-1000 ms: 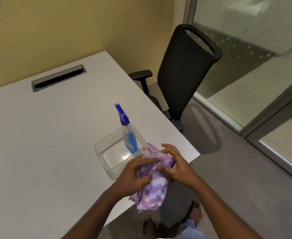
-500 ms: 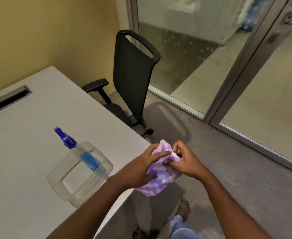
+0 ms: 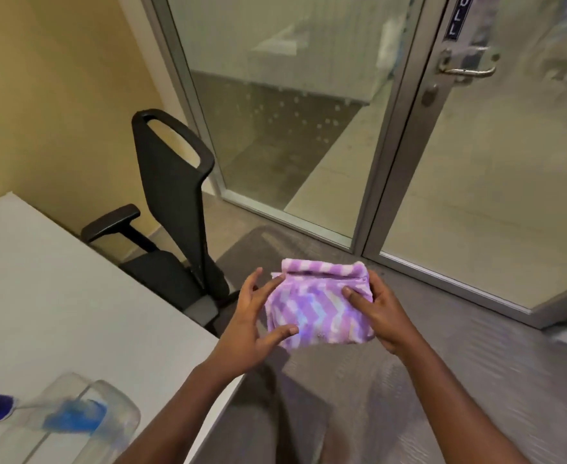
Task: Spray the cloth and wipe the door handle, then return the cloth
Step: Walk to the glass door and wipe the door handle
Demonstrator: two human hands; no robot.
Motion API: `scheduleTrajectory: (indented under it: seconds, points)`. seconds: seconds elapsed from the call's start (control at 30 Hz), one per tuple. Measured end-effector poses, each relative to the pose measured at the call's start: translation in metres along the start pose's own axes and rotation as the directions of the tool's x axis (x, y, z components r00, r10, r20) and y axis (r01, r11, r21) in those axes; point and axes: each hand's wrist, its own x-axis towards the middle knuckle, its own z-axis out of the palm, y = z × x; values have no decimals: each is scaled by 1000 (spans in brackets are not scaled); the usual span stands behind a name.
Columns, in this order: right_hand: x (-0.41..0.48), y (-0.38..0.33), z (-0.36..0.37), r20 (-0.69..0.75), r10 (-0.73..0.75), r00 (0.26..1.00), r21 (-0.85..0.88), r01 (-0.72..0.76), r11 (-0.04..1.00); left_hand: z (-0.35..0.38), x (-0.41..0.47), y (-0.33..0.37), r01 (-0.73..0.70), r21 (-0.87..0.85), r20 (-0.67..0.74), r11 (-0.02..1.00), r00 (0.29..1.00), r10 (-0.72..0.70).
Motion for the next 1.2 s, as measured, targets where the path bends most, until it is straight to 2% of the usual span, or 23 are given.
scheduleTrajectory:
  seconds: [0.13, 0.23, 0.37, 0.53, 0.7, 0.83, 0.93, 1.03, 1.2]
  points:
    - [21, -14, -31, -55, 26, 998, 112, -20, 994, 24, 38, 12, 56, -111, 86, 992, 995, -46]
    - [33, -20, -51, -70, 35, 997, 134, -25, 991, 40, 65, 26, 83, -178, 130, 980, 990, -60]
    - [44, -28, -71, -106, 40, 994, 169, -22, 985, 55, 96, 46, 61, -235, 149, 970, 988, -25]
    - [58, -38, -88, -190, 51, 980, 183, -16, 983, 63, 133, 53, 2, -215, 180, 977, 983, 38]
    - [82, -47, -101, -292, 14, 956, 100, 16, 995, 74, 178, 53, -65, -195, 178, 979, 979, 100]
    - [109, -59, -113, -251, -8, 968, 147, 46, 988, 78, 222, 51, -100, -187, 144, 977, 981, 128]
    - [131, -68, -120, -223, -78, 972, 155, 114, 981, 75, 263, 46, -117, -196, 129, 974, 981, 144]
    - [154, -78, -123, -255, -108, 961, 165, 153, 974, 69, 303, 45, -103, -257, 176, 961, 973, 151]
    - [196, -92, -128, -391, -19, 920, 300, 146, 943, 60, 364, 50, -185, -251, 275, 950, 927, 254]
